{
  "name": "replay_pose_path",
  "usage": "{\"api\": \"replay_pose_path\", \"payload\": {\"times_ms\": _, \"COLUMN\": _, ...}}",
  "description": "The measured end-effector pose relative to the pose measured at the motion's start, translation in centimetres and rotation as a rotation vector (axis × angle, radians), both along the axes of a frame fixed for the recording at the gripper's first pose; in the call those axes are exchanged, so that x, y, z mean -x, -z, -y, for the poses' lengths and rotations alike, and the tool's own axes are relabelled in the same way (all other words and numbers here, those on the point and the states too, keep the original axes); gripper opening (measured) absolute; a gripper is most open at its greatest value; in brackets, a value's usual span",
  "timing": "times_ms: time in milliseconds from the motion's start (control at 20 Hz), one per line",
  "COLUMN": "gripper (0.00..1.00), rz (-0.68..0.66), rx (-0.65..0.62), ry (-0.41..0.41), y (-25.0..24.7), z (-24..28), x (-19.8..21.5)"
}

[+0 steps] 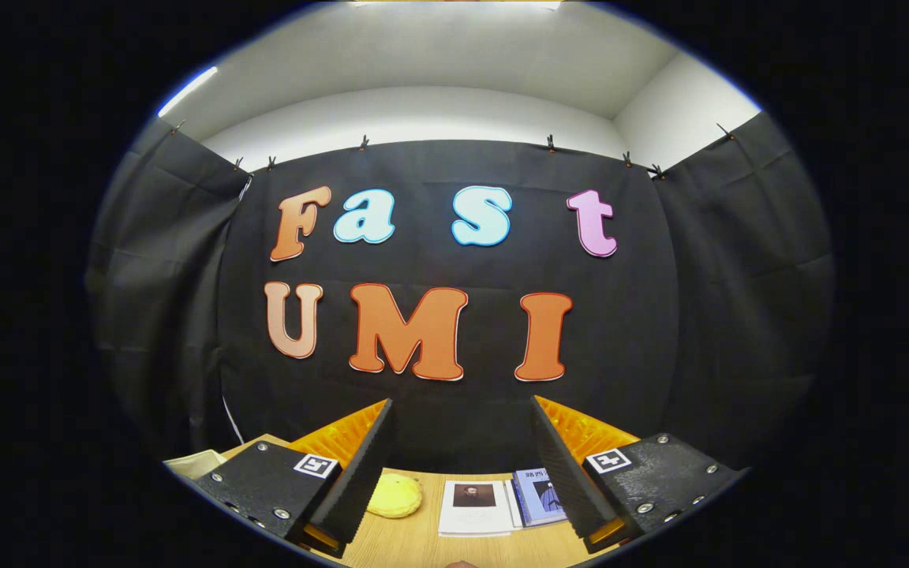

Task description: Open the storage box then place both shoes into the box .Put the left shoe in first, then the right shoe, with the right side of both shoes facing outward in a uniform manner.

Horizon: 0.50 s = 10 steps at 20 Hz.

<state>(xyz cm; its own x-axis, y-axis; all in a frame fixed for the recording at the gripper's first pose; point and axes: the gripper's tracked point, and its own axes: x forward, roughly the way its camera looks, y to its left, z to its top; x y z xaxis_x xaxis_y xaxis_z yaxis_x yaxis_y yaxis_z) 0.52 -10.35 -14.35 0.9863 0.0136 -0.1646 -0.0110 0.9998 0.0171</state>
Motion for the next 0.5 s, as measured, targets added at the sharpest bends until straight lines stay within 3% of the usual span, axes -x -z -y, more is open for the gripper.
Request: {"api": "replay_pose_path", "payload": {"times_ms": 500, "gripper": 0.98, "rz": -0.024, "rx": 0.009, "ry": 0.010, "y": 0.44, "z": -0.61, "x": -0.58}}
